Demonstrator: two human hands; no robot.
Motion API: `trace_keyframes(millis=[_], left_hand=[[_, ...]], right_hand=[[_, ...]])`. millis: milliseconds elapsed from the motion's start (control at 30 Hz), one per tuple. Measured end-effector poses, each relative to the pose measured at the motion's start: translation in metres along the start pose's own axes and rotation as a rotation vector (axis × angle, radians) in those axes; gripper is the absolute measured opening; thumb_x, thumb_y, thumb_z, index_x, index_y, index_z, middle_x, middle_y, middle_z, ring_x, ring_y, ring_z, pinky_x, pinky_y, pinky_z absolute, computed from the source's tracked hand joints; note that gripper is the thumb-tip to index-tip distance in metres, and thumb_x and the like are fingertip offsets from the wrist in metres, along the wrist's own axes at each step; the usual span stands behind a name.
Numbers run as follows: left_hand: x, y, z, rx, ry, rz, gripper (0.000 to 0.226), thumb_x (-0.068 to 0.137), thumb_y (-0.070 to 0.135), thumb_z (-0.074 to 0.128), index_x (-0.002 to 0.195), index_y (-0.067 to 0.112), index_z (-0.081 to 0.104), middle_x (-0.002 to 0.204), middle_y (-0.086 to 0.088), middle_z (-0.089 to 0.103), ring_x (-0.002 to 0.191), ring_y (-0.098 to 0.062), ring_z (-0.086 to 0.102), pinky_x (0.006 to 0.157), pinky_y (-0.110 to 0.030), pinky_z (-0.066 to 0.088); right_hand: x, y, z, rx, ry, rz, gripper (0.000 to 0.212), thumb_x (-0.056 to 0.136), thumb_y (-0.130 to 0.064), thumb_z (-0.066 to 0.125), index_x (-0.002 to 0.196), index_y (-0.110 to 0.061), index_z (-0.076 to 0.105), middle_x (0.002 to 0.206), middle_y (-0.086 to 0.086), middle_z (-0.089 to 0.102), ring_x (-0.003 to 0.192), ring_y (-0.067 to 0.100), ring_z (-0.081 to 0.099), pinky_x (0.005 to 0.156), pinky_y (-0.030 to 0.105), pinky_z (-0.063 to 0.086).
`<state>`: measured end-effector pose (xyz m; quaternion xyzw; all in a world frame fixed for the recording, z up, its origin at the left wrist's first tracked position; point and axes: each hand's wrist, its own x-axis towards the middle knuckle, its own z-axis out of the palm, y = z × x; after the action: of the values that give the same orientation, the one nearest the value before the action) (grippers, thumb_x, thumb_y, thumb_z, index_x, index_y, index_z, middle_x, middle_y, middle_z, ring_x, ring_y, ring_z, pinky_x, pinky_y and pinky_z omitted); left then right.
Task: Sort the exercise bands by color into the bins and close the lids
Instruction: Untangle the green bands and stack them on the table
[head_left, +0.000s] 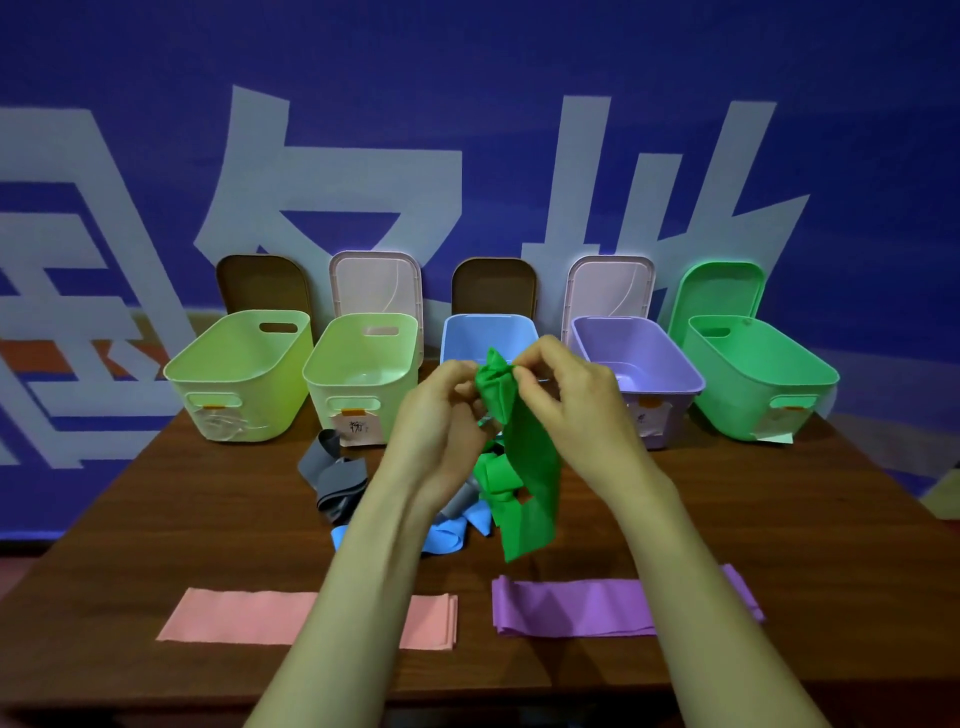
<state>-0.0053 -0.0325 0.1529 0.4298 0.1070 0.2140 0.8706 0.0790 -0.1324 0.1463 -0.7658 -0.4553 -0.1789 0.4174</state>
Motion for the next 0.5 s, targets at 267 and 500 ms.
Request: trace_keyframes(millis=[267, 500], left_hand=[[0.011, -0.008, -0.022, 0.832, 0.212, 0.601, 0.035, 0.077, -0.01, 0.061, 0.091, 0.019, 0.048, 0.085, 0.0, 0.053, 0.076, -0.016, 0.054, 0.065, -0.042, 0.051], [0.024, -0.021, -0.041, 1.559, 0.387, 0.679, 0.019, 0.088, 0.012, 0.057, 0.107, 0.01, 0.056, 0.104, -0.011, 0.06, 0.091, -0.032, 0.057, 0.069, -0.038, 0.046]], right_hand=[[-0.003, 0.001, 0.0, 0.396, 0.022, 0.281, 0.013, 0.091, -0.009, 0.055, 0.081, -0.017, 0.057, 0.078, -0.009, 0.06, 0.075, 0.004, 0.056, 0.074, 0.016, 0.044], [-0.002, -0.005, 0.009, 1.324, -0.039, 0.774, 0.025, 0.09, -0.001, 0.041, 0.071, -0.01, 0.055, 0.065, 0.004, 0.06, 0.062, 0.014, 0.058, 0.058, 0.025, 0.048]])
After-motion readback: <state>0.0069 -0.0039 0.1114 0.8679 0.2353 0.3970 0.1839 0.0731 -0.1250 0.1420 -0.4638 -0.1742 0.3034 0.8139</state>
